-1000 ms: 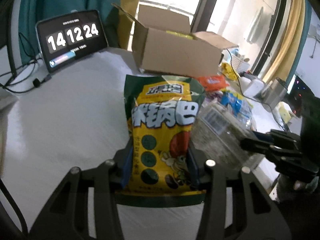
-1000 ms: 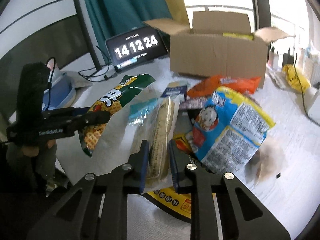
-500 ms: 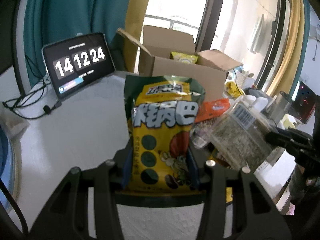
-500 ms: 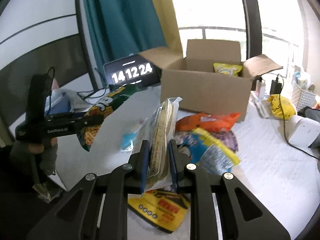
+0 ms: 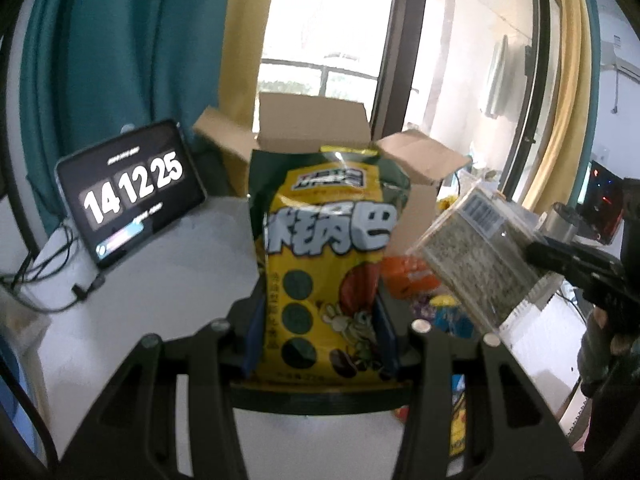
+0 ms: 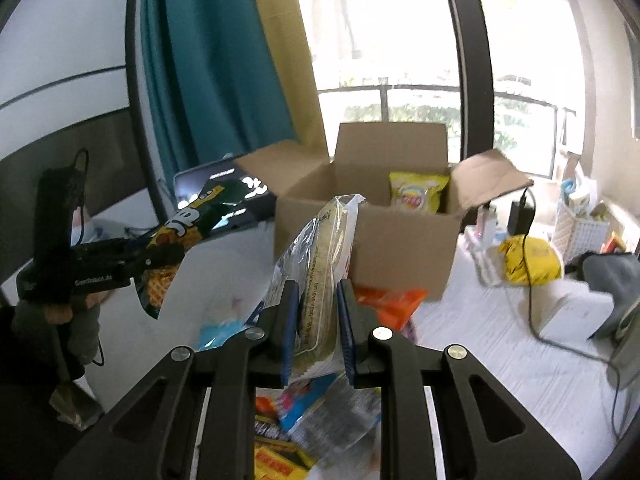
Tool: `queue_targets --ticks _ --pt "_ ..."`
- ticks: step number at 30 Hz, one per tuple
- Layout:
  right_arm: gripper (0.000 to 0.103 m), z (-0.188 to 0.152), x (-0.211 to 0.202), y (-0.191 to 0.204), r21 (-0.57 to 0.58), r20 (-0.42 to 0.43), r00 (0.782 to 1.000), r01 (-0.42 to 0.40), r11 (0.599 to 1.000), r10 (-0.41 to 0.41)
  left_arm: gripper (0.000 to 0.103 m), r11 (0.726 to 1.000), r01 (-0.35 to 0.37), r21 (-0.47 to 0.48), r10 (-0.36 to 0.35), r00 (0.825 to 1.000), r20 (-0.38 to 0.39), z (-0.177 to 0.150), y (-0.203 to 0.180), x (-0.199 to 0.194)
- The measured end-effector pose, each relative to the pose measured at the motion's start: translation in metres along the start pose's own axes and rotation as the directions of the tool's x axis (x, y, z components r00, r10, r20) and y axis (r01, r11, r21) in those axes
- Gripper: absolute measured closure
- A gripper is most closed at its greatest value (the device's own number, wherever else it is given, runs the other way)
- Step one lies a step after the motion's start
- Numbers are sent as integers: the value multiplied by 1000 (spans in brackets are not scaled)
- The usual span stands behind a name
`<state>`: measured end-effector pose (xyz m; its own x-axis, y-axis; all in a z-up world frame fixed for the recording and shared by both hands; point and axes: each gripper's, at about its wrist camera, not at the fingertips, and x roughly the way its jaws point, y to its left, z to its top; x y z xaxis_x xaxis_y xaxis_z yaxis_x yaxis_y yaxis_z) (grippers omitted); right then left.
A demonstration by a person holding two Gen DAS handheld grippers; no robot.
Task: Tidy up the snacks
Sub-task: 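Lift both held bags and carry them toward the cardboard box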
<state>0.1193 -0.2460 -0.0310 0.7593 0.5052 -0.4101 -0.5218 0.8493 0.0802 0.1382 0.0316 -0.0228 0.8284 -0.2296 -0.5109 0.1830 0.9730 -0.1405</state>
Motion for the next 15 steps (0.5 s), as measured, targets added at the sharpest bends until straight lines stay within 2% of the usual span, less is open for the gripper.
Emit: queue_targets --ticks 15 --pt "82 45 19 -48 8 91 993 69 998 -69 55 999 -6 48 1 996 90 60 -5 37"
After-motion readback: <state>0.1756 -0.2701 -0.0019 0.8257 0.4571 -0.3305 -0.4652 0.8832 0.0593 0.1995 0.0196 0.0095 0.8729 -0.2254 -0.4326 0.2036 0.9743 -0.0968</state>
